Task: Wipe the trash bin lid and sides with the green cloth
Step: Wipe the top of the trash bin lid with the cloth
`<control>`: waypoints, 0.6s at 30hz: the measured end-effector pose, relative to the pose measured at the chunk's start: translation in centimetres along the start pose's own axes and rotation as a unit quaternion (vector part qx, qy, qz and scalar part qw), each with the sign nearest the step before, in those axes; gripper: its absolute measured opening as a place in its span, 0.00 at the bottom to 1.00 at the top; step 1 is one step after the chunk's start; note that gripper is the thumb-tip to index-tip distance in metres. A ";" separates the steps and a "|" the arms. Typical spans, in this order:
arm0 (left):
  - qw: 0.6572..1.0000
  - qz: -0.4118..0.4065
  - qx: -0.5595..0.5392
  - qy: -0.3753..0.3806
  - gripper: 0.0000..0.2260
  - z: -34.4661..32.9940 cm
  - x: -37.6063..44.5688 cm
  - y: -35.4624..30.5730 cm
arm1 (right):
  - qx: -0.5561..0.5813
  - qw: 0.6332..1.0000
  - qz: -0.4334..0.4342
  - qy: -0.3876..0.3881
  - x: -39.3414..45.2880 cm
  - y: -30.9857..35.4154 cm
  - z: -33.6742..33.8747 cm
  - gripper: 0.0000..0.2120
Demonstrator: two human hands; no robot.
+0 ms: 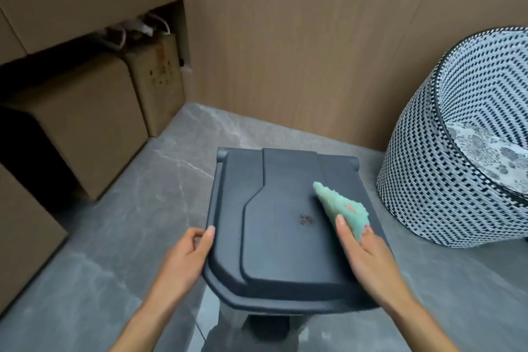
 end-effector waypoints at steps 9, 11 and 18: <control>0.983 -0.106 0.144 -0.049 0.14 -0.7 0.9 0.1 | -0.205 0.955 0.126 0.175 2.3 2.3 -3.1 0.26; 0.982 -0.103 0.149 -0.050 0.15 -0.7 0.9 0.0 | -0.187 0.956 0.125 0.191 2.3 3.2 -3.3 0.25; 0.972 -0.114 0.192 -0.074 0.15 -1.2 0.8 -0.3 | -0.178 0.931 0.172 0.268 2.6 4.1 -5.1 0.26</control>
Point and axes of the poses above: each hand's wrist, its own x-axis towards the middle knuckle, its own z-axis out of the back of the hand, y = z × x, the point moved 5 cm from there along x, towards the middle knuckle, and after that the axes turned 15 degrees about z, right-handed, at the moved point
